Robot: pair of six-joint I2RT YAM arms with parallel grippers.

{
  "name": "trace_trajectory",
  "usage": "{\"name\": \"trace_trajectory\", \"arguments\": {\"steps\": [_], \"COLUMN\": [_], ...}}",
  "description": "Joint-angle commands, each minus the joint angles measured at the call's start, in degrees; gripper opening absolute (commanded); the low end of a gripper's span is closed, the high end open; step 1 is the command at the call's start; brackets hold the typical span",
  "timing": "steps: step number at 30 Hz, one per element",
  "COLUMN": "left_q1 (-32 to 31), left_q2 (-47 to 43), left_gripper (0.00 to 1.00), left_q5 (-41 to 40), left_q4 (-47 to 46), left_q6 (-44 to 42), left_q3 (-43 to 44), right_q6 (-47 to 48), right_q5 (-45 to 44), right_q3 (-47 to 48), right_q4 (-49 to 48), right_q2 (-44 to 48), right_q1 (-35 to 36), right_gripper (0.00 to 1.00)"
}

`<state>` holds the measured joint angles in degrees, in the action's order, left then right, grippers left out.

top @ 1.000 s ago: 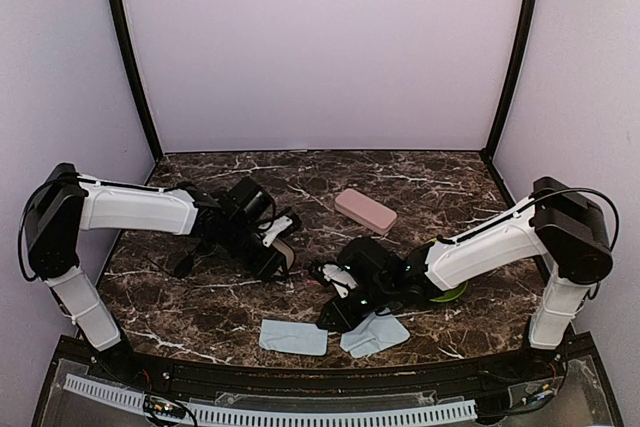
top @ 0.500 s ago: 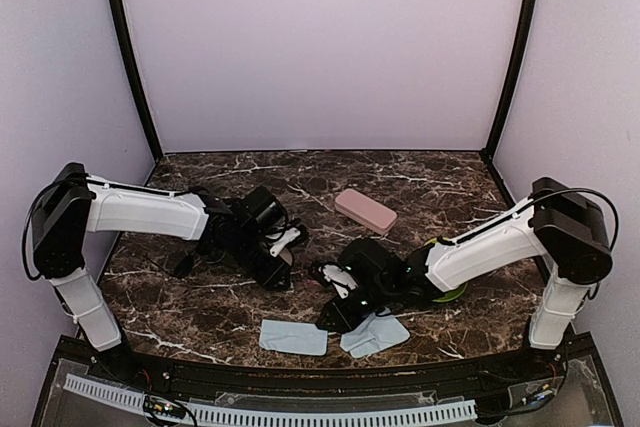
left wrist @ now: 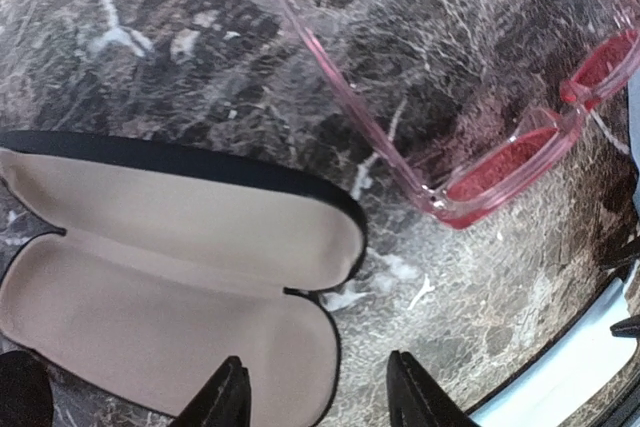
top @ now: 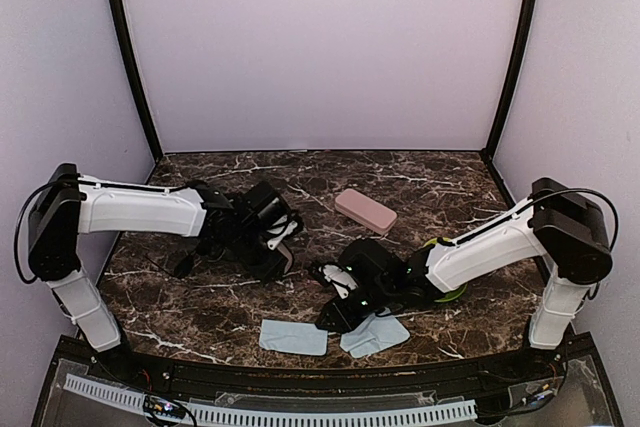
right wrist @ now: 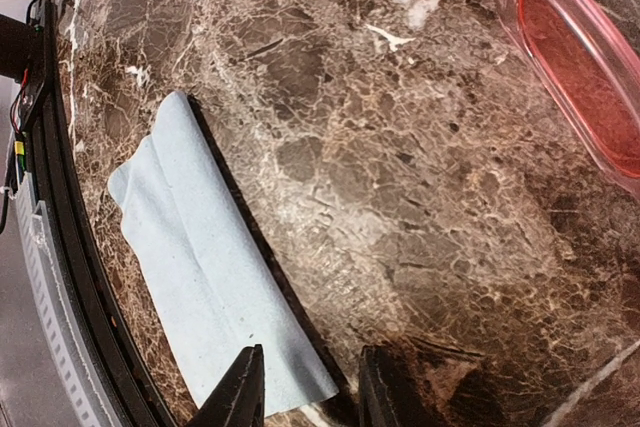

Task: Organize the sunglasses
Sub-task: Adjust the opened sunglasses case at the center of the board.

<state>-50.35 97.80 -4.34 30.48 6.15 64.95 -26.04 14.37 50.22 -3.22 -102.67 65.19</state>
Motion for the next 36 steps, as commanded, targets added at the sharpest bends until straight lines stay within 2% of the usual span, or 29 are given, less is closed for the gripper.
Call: {"name": "trace_trajectory", "arguments": {"steps": [1,7,10,18,26,36], "left_q1": [2.7,11.1,13.3,19.1,20.3,20.7], "left_q2": [-5.5,-7.0,-4.5,3.0,5.5,6.6], "left_gripper": [0.49,0.50,0.50,0.50,0.47,0.35], "left_q5": [-5.7,-3.7,-4.9,-1.5,-1.4,1.8], "left_q4": [1.2,-4.3,-4.6,-5.4,-4.8,-2.4], "left_q6": [4.8,6.8,6.0,4.1,1.9,2.1], "left_q3": [0.4,-2.0,-0.6,2.5,5.0,4.4], "right_q6": [-0.2,0.1,0.3,1.1,1.4,1.0], "right_q5": [0.5,0.5,0.2,-0.2,-0.2,-0.2], "right_q3": [-0.8,-1.0,-1.0,-1.2,-0.8,-1.4], "right_q4": [-1.6,-1.8,-1.5,-0.3,-0.2,-1.1], "right_q2": [-0.7,-0.5,-0.1,0.7,0.4,0.1], "right_q1": [-0.3,-0.3,-0.3,-0.3,-0.3,-0.3], "right_gripper": [0.33,0.33,0.33,0.33,0.33,0.33]}}
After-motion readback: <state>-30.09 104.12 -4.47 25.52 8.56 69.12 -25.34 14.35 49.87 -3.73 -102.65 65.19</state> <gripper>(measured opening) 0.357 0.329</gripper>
